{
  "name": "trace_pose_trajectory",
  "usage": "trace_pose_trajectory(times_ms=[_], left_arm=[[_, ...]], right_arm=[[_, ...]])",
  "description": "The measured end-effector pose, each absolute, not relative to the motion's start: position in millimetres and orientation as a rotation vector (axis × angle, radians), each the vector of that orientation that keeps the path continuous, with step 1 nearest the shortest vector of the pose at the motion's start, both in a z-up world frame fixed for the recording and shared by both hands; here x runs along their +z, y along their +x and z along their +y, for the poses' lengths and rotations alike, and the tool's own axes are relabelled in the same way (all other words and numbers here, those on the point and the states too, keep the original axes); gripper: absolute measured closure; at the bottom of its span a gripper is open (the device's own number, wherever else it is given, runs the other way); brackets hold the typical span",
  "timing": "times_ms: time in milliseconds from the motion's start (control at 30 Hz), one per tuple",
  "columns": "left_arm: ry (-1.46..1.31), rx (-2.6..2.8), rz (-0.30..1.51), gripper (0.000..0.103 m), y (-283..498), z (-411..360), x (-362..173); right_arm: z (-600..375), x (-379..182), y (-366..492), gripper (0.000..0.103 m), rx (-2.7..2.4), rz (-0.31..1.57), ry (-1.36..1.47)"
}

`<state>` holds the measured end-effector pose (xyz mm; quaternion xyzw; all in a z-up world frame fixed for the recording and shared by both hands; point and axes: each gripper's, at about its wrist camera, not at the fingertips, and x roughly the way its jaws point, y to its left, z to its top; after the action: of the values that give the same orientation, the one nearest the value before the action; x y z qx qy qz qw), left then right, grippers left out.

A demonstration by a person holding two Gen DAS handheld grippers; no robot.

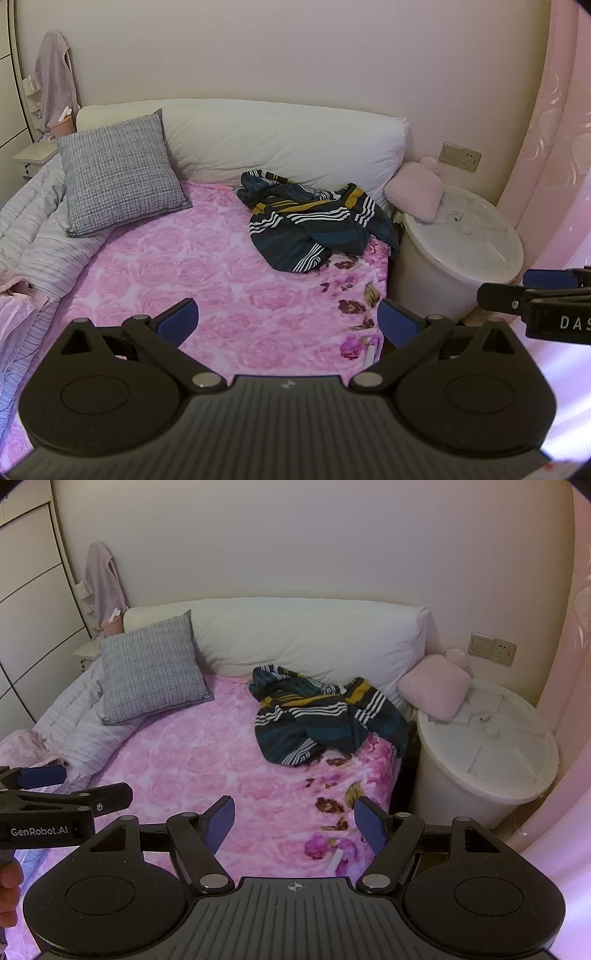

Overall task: Fold large clothes
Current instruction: 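Move both grippers toward the crumpled striped sweater on the pillow, then grasp the striped sweater with the left gripper while the right gripper also grasps it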

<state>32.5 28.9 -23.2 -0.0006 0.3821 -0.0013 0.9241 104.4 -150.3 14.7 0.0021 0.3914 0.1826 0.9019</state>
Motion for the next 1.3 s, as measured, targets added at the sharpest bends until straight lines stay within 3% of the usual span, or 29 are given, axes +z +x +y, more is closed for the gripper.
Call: trace_pose_trajectory(times_ms=[633,1033,1300], left_arm=[[-0.043,0.056,0.880,0.001,115,48,-55],[-0.088,0.103,0.999,0.001,238,40,-114],[-0.132,0.123,1.072,0.005,349,38,-181]], right_arm=[[-132,-16,193,0.034,0.434,0.884,-0.045],[-141,-72,333,0.034,0.472,0.989,-0.049],[-154,-132,451,0.035,0.478,1.059,-0.025]])
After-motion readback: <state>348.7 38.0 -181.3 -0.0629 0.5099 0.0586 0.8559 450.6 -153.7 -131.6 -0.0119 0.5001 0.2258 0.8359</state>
